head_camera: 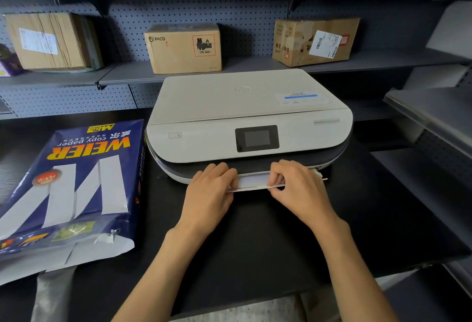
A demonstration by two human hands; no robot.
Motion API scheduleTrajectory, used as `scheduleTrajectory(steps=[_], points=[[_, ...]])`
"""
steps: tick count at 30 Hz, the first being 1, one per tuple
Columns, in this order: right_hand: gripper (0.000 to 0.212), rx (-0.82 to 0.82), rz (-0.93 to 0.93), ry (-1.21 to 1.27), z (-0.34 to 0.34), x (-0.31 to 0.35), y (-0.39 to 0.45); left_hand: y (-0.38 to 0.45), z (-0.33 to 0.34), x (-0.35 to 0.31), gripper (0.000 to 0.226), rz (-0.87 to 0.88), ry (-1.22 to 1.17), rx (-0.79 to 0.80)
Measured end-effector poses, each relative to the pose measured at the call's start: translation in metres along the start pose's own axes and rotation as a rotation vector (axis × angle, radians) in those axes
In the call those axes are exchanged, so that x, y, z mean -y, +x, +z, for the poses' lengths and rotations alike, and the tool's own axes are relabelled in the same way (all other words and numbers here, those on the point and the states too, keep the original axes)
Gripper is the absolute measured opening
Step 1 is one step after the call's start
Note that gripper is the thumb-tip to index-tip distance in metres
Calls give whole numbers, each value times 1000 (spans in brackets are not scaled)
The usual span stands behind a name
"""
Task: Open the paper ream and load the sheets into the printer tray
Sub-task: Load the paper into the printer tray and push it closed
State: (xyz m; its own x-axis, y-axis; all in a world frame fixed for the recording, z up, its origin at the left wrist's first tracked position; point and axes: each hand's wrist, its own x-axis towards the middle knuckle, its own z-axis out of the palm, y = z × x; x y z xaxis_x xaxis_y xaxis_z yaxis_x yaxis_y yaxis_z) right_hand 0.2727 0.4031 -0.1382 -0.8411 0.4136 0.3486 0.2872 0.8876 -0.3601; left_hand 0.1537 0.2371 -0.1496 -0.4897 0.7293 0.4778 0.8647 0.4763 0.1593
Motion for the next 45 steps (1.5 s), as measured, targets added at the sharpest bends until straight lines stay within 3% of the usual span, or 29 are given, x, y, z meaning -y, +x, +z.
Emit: scheduleTrajectory(steps=[11,21,30,45], points=[[22,-121,14,-90,10,2,6,5,3,1,26,-15,6,-55],[21,-189,10,-27,16,1,3,6,6,0,25,-44,14,-96],[47,-217,-55,-102,26,2,8,6,8,0,25,-52,-4,-109],[44,-314,-30,-235,32,8,11,9,10,-1,31,-40,33,-122]])
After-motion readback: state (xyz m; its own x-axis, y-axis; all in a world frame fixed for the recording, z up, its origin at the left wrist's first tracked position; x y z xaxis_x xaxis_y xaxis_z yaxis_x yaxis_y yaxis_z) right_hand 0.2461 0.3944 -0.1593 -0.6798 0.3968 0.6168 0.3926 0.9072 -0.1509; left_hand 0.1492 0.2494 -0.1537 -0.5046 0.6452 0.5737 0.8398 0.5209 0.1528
